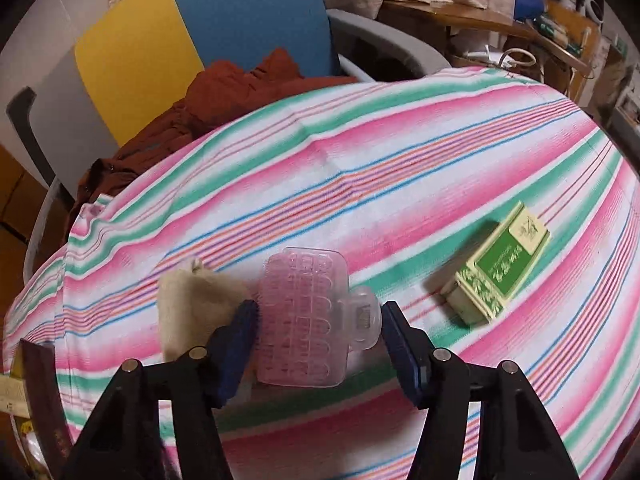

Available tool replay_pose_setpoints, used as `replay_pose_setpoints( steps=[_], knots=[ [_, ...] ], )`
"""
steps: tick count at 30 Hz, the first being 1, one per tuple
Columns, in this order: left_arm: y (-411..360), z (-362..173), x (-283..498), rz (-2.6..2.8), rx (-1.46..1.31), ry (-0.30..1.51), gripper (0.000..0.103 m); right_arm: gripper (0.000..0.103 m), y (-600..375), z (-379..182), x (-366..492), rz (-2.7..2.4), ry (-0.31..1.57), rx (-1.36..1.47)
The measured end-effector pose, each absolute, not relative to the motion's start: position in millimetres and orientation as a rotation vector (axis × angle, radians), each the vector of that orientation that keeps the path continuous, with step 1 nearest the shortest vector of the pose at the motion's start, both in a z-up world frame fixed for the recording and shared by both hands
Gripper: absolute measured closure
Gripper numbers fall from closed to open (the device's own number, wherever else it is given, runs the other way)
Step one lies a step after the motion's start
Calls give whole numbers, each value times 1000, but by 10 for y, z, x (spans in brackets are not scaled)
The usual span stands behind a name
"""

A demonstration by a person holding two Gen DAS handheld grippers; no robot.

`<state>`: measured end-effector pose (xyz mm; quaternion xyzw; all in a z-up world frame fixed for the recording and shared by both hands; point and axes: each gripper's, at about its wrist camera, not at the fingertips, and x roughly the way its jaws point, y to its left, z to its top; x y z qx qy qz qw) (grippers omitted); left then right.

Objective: Organize objects
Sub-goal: 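Carry the wrapped ball and pink roller to the gold tray and release both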

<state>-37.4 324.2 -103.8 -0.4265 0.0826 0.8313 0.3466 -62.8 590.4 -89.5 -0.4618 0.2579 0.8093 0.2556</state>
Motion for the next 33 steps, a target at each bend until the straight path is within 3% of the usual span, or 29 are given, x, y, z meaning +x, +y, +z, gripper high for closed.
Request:
replay_pose_setpoints(
  steps=[4,8,18,21,33],
  knots=[
    [3229,-1032,-396,2154,-1111,205,63,41,5838,-873,-466,2152,761,-1314],
    [3185,-1008,-396,2144,-1113,201,66,41,5872,-874,-182,2168,1023,-1286],
    [3010,-829,-184,2128,-1080,230,66,41,5401,-609,149,2180,794,-1338],
    [2919,-697,-129,2140,-1042,211,66,41,5341,-610,302,2296,1043,-1342],
    [2418,-88,15,2275,-872,150,66,41,4757,-222,385,2461,735,-1227]
  ],
)
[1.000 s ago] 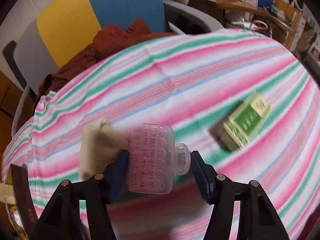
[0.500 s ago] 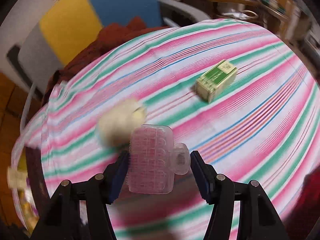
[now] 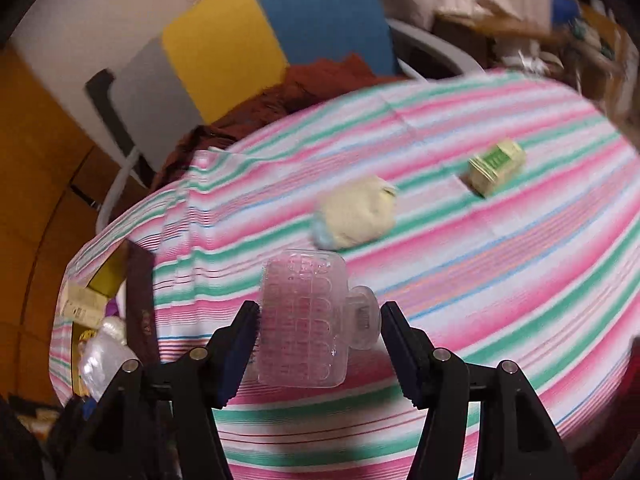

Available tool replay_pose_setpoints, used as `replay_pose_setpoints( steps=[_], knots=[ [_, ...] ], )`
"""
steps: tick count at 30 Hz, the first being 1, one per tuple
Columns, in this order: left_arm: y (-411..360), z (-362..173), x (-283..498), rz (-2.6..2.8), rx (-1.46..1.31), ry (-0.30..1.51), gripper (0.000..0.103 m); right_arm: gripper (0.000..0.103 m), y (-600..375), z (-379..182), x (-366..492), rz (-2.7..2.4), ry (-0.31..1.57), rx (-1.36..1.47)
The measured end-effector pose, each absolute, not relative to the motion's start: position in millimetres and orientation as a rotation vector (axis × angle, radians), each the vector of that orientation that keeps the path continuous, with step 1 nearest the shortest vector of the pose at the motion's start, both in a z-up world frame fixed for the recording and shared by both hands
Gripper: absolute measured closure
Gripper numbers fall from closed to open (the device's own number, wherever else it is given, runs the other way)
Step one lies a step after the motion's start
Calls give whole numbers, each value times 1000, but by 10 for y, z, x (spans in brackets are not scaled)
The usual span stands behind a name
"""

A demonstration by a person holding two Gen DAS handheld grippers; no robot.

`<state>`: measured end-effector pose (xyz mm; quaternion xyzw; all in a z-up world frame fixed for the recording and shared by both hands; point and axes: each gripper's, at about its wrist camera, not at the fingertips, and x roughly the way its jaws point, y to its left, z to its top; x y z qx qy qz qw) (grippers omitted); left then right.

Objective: Organize objects
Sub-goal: 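Carry the wrapped ball and pink roller to the gold tray and release both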

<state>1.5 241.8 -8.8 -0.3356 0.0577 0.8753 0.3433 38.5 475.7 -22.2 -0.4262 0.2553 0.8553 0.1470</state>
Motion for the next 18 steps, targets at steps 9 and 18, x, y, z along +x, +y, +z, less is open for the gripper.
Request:
replay_pose_setpoints(
  steps=[9,18],
  knots=[
    [1764,102,-141,2484,-880,135,66,41,3891,-1,106,2677,563,-1180],
    [1095,82,-262,2676,-942,114,65,40,3050,-11,-28,2867,436,-1195]
  ],
)
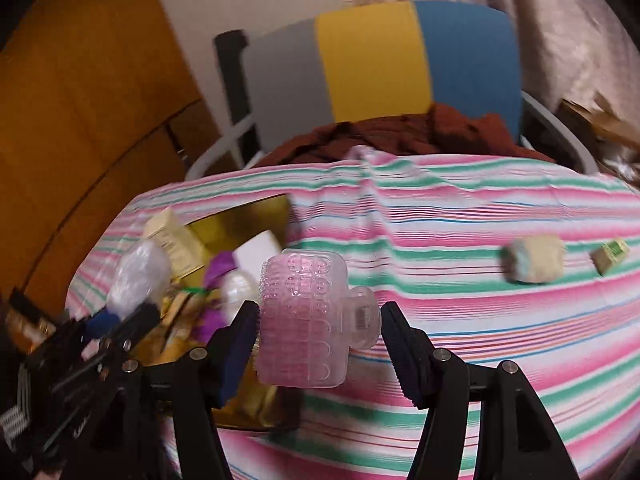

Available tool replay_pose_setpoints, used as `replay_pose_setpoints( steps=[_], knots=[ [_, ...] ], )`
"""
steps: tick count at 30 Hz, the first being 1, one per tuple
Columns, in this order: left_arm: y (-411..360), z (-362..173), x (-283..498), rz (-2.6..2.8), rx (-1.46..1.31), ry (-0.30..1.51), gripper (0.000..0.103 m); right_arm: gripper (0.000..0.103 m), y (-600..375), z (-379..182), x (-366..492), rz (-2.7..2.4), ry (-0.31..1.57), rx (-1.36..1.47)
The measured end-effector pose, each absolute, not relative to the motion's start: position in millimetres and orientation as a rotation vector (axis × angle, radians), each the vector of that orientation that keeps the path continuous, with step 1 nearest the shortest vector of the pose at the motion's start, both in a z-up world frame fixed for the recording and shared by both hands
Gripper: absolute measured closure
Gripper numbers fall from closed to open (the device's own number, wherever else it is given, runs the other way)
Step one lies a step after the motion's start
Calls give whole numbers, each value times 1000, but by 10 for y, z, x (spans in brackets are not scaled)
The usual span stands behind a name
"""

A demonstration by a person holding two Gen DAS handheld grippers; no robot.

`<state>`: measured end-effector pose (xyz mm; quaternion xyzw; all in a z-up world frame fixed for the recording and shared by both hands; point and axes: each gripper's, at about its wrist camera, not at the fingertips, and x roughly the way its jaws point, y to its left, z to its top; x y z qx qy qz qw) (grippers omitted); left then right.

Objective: Organize objects
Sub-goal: 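Carry the wrapped ball and pink roller to the gold tray and release both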

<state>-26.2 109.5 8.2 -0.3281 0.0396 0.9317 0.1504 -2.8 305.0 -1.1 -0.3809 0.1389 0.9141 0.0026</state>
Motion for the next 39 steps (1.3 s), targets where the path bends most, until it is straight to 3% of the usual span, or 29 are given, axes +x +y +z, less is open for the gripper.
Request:
replay_pose_setpoints(
  steps=[15,29,35,39],
  knots=[
    [569,14,-460,2811,-1014,52,64,40,2383,-166,-294,2957,294,-1318],
    [330,-173,-580,2774,-1115,-77,54,38,2317,-293,-369,2933,286,-1364],
    [282,-130,-570,2784,-1101,-104,53,22,2325,-290,-342,2941,305,-1360],
    [254,-122,-545,2809,-1110,-91,53,21,2338,-278,-322,2939,309,-1353]
  ],
)
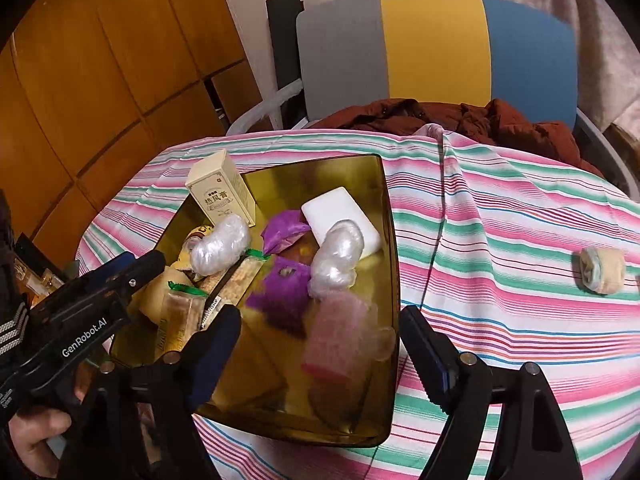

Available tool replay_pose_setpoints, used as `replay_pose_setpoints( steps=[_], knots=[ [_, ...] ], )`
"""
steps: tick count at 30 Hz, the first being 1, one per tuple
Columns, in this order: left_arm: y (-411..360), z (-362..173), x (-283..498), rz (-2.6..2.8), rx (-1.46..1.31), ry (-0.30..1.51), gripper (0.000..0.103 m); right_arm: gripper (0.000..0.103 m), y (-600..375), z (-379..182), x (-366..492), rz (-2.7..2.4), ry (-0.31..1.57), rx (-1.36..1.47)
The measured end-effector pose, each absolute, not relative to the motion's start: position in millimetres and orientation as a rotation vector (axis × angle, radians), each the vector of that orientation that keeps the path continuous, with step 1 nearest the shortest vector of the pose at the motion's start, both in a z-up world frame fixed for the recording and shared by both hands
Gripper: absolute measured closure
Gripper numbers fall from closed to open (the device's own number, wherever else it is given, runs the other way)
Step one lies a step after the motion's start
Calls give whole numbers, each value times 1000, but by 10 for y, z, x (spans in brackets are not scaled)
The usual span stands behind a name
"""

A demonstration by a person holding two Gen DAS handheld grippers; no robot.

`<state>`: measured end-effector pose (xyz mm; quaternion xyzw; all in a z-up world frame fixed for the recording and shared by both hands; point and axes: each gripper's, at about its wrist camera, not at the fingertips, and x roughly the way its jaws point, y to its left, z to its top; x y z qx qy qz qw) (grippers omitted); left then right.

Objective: Organize objects
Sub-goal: 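Carry the wrapped ball and pink roller to the gold tray and release both, then move both open tools back toward the cream pouch and green box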

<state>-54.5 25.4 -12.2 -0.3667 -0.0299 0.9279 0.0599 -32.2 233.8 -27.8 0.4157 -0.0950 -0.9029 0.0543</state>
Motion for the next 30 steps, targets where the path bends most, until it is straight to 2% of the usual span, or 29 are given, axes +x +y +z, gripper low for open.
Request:
replay_pose_setpoints(
  steps=[19,30],
  knots=[
    [358,-32,-381,2804,-1066,-27,53,10,2370,-170,-209,-2813,-257,1228],
    [479,-35,-338,2775,-1060,7,53,9,2511,-135,-161,-2855,-284,1222]
  ],
)
